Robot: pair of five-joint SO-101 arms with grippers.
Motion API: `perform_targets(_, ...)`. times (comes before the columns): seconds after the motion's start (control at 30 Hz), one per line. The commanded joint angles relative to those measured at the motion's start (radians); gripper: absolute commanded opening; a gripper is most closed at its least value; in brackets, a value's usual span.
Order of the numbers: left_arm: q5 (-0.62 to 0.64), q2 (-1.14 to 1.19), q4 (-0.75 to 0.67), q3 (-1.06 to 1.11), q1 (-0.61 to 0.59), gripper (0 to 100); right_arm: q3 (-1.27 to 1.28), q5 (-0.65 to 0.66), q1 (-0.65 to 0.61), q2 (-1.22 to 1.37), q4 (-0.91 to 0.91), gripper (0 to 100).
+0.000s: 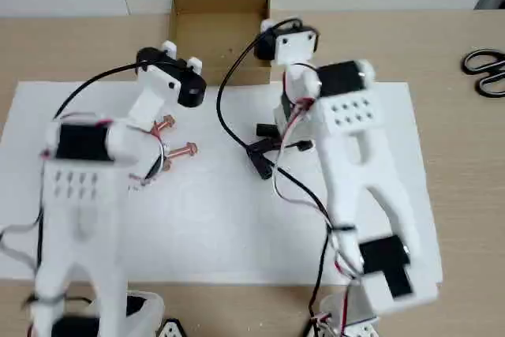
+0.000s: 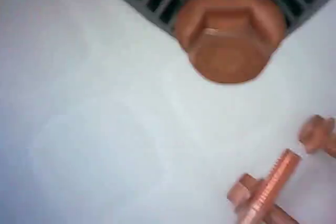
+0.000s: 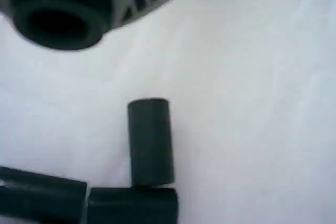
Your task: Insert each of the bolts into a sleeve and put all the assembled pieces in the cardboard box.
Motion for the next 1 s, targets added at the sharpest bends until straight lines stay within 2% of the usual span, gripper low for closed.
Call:
perform_targets(0.0, 0.17, -0.186, 0.009, -0.044, -0.031, 1, -0.009, 0.008, 0.007, -0.174, 0.047, 0.3)
perform_targets(0.07, 0.244, -0.256, 0.003, -0.024, -0.066, 1, 0.048, 0.008, 0.008, -0.236, 0.044, 0.3)
perform_targets(0.27, 0.262, -0.42, -0.097, 0.216, -0.086, 1, 0.221, 0.003, 0.01, -0.361, -0.044, 0.2)
perform_targets(0.57, 0.273, -0.713, -0.477, 0.588, -0.083, 1, 0.586, 0.008, 0.002, -0.602, -0.424, 0.3)
perform_targets(0.73, 0.46, -0.786, -0.631, 0.727, -0.083, 1, 0.847, 0.002, -0.004, -0.699, -0.631, 0.3)
perform_targets(0.87, 0.64, -0.786, -0.697, 0.74, -0.083, 1, 1.007, 0.0, -0.07, -0.774, -0.745, 0.4)
perform_targets(0.97, 0.713, -0.786, -0.767, 0.74, -0.081, 1, 1.109, 0.0, -0.143, -0.858, -0.814, 0.4)
